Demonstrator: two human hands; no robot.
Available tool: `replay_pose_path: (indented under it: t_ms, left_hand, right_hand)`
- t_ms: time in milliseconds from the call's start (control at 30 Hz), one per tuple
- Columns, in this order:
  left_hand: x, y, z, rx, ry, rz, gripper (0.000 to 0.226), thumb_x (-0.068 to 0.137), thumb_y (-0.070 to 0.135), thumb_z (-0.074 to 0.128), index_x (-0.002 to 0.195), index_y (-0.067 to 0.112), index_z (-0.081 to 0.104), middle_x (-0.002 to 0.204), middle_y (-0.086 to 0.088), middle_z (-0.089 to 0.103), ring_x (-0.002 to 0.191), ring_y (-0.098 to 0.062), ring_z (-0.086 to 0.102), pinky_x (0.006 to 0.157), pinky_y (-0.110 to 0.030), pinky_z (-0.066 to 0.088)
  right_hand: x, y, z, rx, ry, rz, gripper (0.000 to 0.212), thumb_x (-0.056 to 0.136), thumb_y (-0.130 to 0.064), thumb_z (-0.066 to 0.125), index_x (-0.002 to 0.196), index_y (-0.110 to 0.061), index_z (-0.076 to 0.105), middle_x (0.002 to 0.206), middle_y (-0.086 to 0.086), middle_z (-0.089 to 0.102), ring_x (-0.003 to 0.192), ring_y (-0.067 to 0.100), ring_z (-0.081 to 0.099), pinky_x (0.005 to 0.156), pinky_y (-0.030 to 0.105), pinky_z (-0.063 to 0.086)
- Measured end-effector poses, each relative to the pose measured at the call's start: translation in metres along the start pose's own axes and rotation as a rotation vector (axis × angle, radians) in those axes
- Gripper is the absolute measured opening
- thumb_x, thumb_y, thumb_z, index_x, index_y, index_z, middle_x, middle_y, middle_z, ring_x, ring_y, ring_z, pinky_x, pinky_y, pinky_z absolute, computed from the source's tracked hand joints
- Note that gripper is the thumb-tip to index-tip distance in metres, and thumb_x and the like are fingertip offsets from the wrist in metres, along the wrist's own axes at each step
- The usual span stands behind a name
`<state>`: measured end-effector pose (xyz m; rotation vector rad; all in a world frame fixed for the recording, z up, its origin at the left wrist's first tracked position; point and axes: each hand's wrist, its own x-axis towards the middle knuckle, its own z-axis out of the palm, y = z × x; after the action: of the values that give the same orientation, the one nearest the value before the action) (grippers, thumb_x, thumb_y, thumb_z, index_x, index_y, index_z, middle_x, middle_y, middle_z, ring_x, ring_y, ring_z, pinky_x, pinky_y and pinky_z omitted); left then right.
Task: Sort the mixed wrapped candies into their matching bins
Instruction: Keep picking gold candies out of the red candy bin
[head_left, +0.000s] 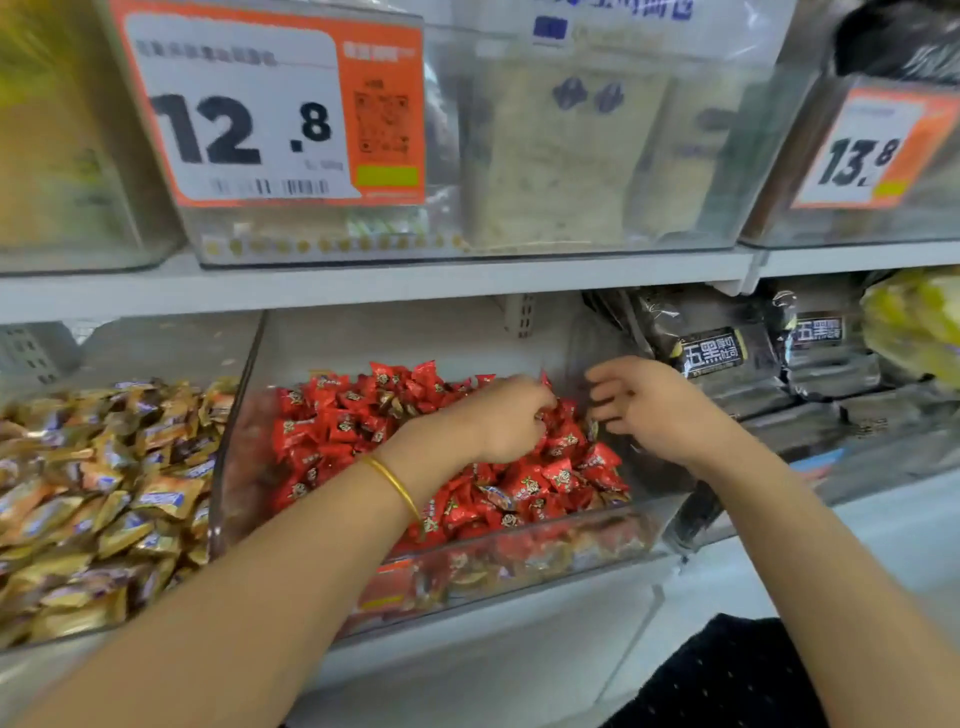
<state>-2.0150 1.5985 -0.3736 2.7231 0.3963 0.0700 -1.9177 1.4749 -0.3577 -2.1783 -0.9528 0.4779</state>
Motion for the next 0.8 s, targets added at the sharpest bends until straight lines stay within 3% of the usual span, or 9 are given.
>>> replay_pose_path:
  t_ms: [100, 167, 233, 367, 567, 800]
  left_hand:
    - [0.031, 0.005, 0.017, 0.154, -0.114, 0.084, 0.051, 0.097, 0.024, 0.044, 0.146, 0.017, 0.030, 0.153, -0.008, 0.024, 0.141, -0.026, 0.020, 0.116, -0.034, 0.017]
    - [0.042, 0.001, 0.024, 0.231, -0.210, 0.080, 0.054, 0.098, 0.035, 0.039, 0.148, 0.027, 0.022, 0.157, -0.004, 0.012, 0.144, -0.027, 0.011, 0.117, -0.041, 0.015]
    - [0.048, -0.009, 0.029, 0.299, -0.275, 0.010, 0.053, 0.096, 0.045, 0.037, 0.146, 0.029, 0.029, 0.156, -0.005, 0.016, 0.142, -0.030, 0.016, 0.113, -0.049, 0.023]
    - [0.042, -0.030, 0.017, 0.330, -0.300, -0.113, 0.053, 0.093, 0.044, 0.048, 0.140, 0.021, 0.040, 0.144, -0.008, 0.039, 0.129, -0.030, 0.040, 0.104, -0.044, 0.039]
    - [0.028, -0.045, -0.002, 0.341, -0.321, -0.228, 0.059, 0.091, 0.042, 0.053, 0.144, 0.025, 0.033, 0.151, -0.003, 0.032, 0.135, -0.027, 0.034, 0.109, -0.045, 0.032]
    - [0.020, -0.054, -0.011, 0.372, -0.315, -0.349, 0.064, 0.085, 0.050, 0.058, 0.137, 0.017, 0.043, 0.140, -0.007, 0.043, 0.127, -0.029, 0.041, 0.104, -0.045, 0.038]
  right_hand:
    - [0.012, 0.013, 0.003, -0.142, 0.017, -0.037, 0.051, 0.088, 0.013, 0.034, 0.137, 0.000, 0.041, 0.120, 0.019, 0.053, 0.118, 0.035, 0.050, 0.099, 0.037, 0.042]
    - [0.018, 0.015, 0.004, -0.212, 0.020, -0.047, 0.052, 0.087, 0.012, 0.036, 0.138, -0.001, 0.039, 0.132, 0.020, 0.049, 0.122, 0.032, 0.048, 0.103, 0.038, 0.039]
    - [0.024, 0.017, 0.007, -0.286, -0.007, -0.054, 0.050, 0.088, 0.010, 0.036, 0.136, -0.001, 0.038, 0.132, 0.020, 0.049, 0.121, 0.031, 0.049, 0.101, 0.038, 0.041]
    - [0.032, 0.016, 0.014, -0.430, -0.067, -0.062, 0.053, 0.091, 0.007, 0.037, 0.142, -0.002, 0.030, 0.135, 0.018, 0.047, 0.124, 0.030, 0.047, 0.099, 0.031, 0.040]
    - [0.052, 0.008, 0.032, -0.618, -0.146, 0.001, 0.035, 0.090, 0.009, 0.041, 0.121, 0.001, 0.054, 0.125, 0.018, 0.055, 0.115, 0.031, 0.054, 0.095, 0.032, 0.045]
    - [0.071, 0.013, 0.049, -0.529, -0.203, 0.045, 0.048, 0.086, 0.006, 0.053, 0.131, -0.008, 0.049, 0.128, 0.011, 0.052, 0.115, 0.027, 0.054, 0.096, 0.032, 0.046]
